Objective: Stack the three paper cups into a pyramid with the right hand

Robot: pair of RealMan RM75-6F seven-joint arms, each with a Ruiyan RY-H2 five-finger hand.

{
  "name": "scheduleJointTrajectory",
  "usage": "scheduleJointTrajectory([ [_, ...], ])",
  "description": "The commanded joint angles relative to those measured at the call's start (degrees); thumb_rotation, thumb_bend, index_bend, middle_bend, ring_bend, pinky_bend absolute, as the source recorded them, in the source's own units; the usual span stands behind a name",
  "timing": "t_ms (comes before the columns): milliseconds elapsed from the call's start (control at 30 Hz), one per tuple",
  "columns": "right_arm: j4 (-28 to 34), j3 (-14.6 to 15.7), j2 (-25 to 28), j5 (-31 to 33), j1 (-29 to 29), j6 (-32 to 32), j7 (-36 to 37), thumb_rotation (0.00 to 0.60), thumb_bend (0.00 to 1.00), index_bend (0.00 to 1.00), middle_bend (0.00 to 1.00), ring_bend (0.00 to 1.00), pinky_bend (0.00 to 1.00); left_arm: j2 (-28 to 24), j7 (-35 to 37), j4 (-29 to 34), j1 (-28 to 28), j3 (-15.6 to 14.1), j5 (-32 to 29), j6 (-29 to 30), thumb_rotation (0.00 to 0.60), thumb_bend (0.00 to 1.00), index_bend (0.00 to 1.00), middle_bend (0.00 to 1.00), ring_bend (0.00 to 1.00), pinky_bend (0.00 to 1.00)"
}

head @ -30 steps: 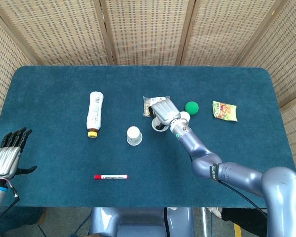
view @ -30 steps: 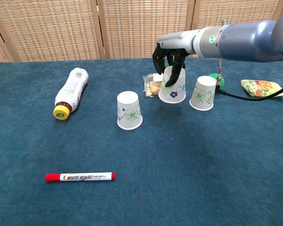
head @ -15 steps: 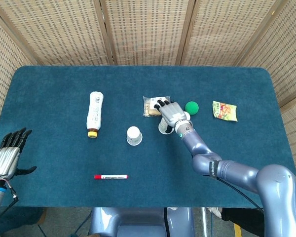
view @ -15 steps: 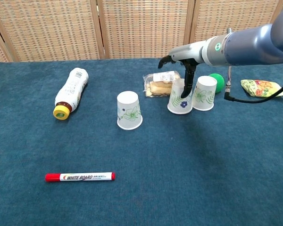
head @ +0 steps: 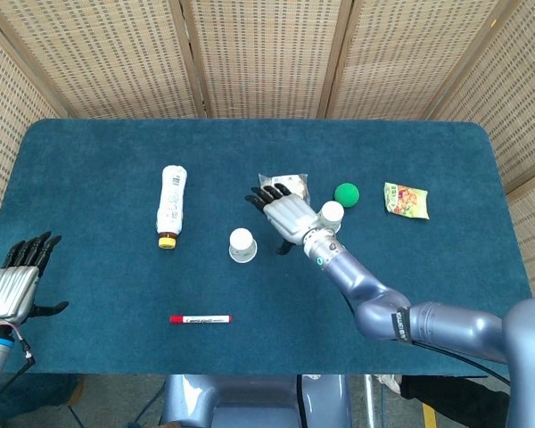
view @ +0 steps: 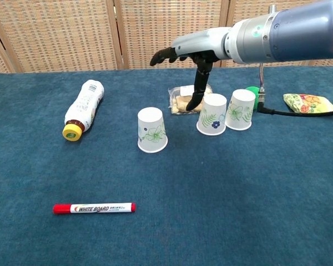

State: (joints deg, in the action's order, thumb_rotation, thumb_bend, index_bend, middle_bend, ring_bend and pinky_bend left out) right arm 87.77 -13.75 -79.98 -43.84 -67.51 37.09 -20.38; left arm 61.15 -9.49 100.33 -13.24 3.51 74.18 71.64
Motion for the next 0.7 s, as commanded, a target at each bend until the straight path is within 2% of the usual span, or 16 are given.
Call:
scheduleJointTrajectory([
  [33, -1.15, -0.03, -1.85, -2.68, -1.0, -0.92, 1.11, 0.6, 0.0, 0.11, 0.07, 0.0, 0.03, -0.11, 0.25, 0.06, 0.04, 0.01, 0.04, 0.1, 0.6, 0.0, 0.0, 0.0, 0.0, 0.0],
  [167, -6.01, 0.63, -7.2, -2.07, -2.91, -2.17, 1.72, 0.6, 0.0, 0.15, 0.1, 0.02, 0.11, -0.54, 1.14, 0.38, 0.13, 0.09, 0.35, 0.39, 0.6, 0.0, 0.0, 0.0, 0.0, 0.0],
  [400, -13.91, 1.47, -14.92, 1.22, -5.96, -2.25, 0.59, 0.6, 0.0, 0.18, 0.15, 0.07, 0.15, -1.15, 2.72, 0.13, -0.08, 0.12, 0.14, -0.38, 0.6, 0.0, 0.0, 0.0, 0.0, 0.0],
  [600, -18.06, 2.34, -18.29, 3.4, -7.28, -1.44, -1.13, 0.6, 0.0, 0.2, 0.16, 0.08, 0.15, -1.9, 4.37, 0.36, -0.29, 0.01, 0.52, -1.08, 0.6, 0.0, 0.0, 0.0, 0.0, 0.0],
  [700, -19.83, 2.22, -19.76, 3.66, -7.12, -0.23, -1.11, 0.6, 0.02, 0.24, 0.2, 0.15, 0.19, -2.08, 5.0, 0.16, -0.37, 0.05, 0.36, -1.35, 0.6, 0.0, 0.0, 0.0, 0.0, 0.0],
])
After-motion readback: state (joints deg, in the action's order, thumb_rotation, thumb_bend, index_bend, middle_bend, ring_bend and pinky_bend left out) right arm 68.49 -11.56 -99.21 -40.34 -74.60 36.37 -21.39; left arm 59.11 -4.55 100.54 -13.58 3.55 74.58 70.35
